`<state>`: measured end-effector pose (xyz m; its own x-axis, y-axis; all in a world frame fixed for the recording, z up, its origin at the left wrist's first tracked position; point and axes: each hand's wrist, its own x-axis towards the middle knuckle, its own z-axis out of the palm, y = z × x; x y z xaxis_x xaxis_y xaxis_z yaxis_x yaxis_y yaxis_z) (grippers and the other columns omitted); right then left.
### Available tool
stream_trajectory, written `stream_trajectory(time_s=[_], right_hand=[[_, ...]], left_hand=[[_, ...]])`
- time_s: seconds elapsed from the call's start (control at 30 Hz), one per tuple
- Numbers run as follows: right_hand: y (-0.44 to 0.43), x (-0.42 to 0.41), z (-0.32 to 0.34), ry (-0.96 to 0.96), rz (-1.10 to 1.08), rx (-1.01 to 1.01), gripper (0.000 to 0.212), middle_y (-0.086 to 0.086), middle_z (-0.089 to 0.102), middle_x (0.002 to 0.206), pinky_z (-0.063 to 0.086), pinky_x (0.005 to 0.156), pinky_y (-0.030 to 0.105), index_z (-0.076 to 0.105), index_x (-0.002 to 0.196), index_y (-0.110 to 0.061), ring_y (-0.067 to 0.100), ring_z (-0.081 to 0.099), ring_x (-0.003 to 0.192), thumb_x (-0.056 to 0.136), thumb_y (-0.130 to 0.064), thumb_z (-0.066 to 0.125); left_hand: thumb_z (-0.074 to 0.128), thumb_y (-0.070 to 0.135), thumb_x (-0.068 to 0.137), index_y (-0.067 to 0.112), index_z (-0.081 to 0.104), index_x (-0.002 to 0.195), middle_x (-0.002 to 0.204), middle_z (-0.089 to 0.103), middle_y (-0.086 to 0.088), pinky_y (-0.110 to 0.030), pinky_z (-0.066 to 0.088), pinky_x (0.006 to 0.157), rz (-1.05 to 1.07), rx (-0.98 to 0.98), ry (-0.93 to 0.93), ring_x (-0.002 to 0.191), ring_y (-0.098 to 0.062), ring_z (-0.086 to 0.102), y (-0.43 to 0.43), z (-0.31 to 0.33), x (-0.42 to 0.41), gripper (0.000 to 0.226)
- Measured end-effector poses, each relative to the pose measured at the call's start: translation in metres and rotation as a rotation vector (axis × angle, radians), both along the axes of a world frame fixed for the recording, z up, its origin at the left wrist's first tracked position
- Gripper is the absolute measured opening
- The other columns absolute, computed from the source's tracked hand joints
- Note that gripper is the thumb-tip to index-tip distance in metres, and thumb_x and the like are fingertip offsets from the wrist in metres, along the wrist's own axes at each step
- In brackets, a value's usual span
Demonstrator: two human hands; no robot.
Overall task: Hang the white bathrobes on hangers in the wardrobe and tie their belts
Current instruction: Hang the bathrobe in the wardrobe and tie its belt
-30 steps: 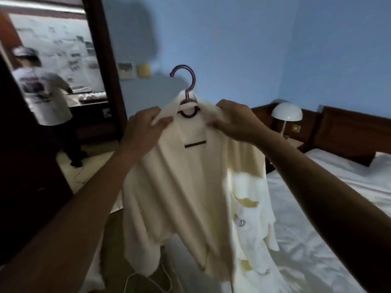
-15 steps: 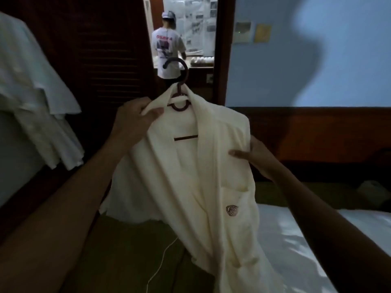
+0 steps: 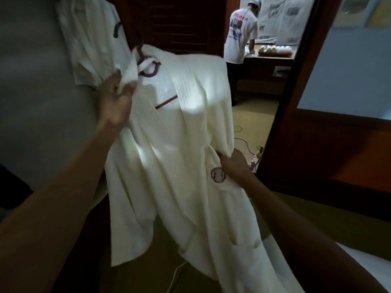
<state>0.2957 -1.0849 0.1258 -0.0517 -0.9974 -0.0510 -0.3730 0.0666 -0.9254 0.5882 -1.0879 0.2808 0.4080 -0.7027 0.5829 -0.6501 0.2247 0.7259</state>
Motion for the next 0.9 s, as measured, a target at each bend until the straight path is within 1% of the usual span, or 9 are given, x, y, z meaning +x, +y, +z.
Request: stream_trajectory(time_s=[0.07, 0.17, 0.23, 0.37, 0.5, 0.57, 0.73, 0.8, 0.9], right_hand=[[-0.028, 0.032, 0.039, -0.143, 0.039, -0.142, 0.056, 0.000, 0.073, 0.113, 0.059, 0.086, 0.037, 0.066, 0.129, -0.019, 0.021, 0.072, 0.102, 0.087, -0.056, 0.070], [-0.068, 0.069, 0.072, -0.475, 0.264, -0.144, 0.043, 0.005, 0.075, 0.116, 0.060, 0.085, 0.038, 0.062, 0.133, -0.016, 0.023, 0.073, 0.105, 0.095, -0.037, 0.069], [-0.086, 0.079, 0.080, -0.661, 0.441, 0.027, 0.056, 0.014, 0.071, 0.124, 0.059, 0.087, 0.040, 0.058, 0.137, -0.009, 0.032, 0.070, 0.112, 0.087, -0.024, 0.077], [-0.120, 0.094, 0.073, -0.578, 0.540, 0.146, 0.048, 0.008, 0.076, 0.112, 0.057, 0.092, 0.042, 0.065, 0.125, -0.011, 0.031, 0.070, 0.109, 0.078, -0.011, 0.076], [-0.160, 0.105, 0.074, -0.462, 0.396, 0.082, 0.046, -0.001, 0.078, 0.103, 0.055, 0.096, 0.042, 0.065, 0.117, -0.017, 0.023, 0.073, 0.101, 0.076, -0.002, 0.078], [-0.185, 0.107, 0.078, -0.404, 0.346, 0.015, 0.045, -0.003, 0.078, 0.101, 0.058, 0.094, 0.041, 0.066, 0.115, -0.016, 0.020, 0.074, 0.098, 0.075, -0.004, 0.081], [-0.263, 0.130, 0.092, -0.557, 0.450, 0.020, 0.054, 0.006, 0.075, 0.117, 0.053, 0.100, 0.050, 0.064, 0.124, -0.016, 0.032, 0.068, 0.116, 0.074, -0.015, 0.084], [-0.297, 0.147, 0.103, -0.690, 0.596, 0.057, 0.050, 0.010, 0.069, 0.130, 0.053, 0.100, 0.052, 0.056, 0.136, -0.015, 0.035, 0.063, 0.124, 0.089, -0.026, 0.069], [-0.354, 0.173, 0.129, -0.858, 0.694, 0.009, 0.045, 0.015, 0.060, 0.142, 0.051, 0.101, 0.055, 0.052, 0.143, -0.016, 0.037, 0.058, 0.130, 0.106, -0.041, 0.044]], left_hand=[[0.063, 0.035, 0.100, -0.004, 0.062, 0.123, 0.121, 0.065, -0.024, -0.009, 0.041, 0.074, 0.042, -0.046, -0.016, 0.092, -0.004, 0.053, -0.018, 0.022, 0.023, 0.045], [0.061, 0.035, 0.100, 0.003, 0.063, 0.101, 0.090, 0.064, -0.017, -0.006, 0.034, 0.060, 0.023, -0.137, -0.072, 0.066, 0.002, 0.041, -0.044, 0.045, 0.056, 0.032], [0.061, 0.037, 0.099, 0.008, 0.058, 0.092, 0.076, 0.054, -0.002, -0.009, 0.036, 0.061, -0.014, -0.164, -0.088, 0.063, 0.003, 0.045, -0.059, 0.053, 0.077, 0.030], [0.063, 0.043, 0.097, -0.001, 0.057, 0.090, 0.084, 0.055, -0.023, -0.032, 0.038, 0.061, -0.052, -0.149, -0.177, 0.071, -0.013, 0.045, -0.093, 0.057, 0.107, 0.045], [0.065, 0.041, 0.095, 0.004, 0.058, 0.086, 0.072, 0.050, -0.011, -0.025, 0.033, 0.054, -0.006, -0.131, -0.183, 0.061, -0.005, 0.039, -0.118, 0.055, 0.136, 0.039], [0.067, 0.040, 0.093, 0.014, 0.056, 0.078, 0.067, 0.043, 0.004, -0.021, 0.030, 0.052, 0.044, -0.122, -0.178, 0.055, -0.003, 0.038, -0.129, 0.058, 0.154, 0.031], [0.067, 0.039, 0.093, 0.025, 0.046, 0.070, 0.063, 0.037, 0.009, -0.017, 0.027, 0.051, 0.116, -0.144, -0.241, 0.053, 0.004, 0.040, -0.168, 0.070, 0.173, 0.034], [0.066, 0.039, 0.093, 0.024, 0.041, 0.068, 0.062, 0.036, 0.007, -0.018, 0.026, 0.051, 0.154, -0.137, -0.290, 0.054, 0.004, 0.040, -0.193, 0.075, 0.175, 0.038], [0.068, 0.041, 0.091, 0.023, 0.051, 0.077, 0.067, 0.041, 0.006, -0.017, 0.027, 0.052, 0.207, -0.106, -0.324, 0.058, -0.004, 0.041, -0.237, 0.074, 0.183, 0.029]])
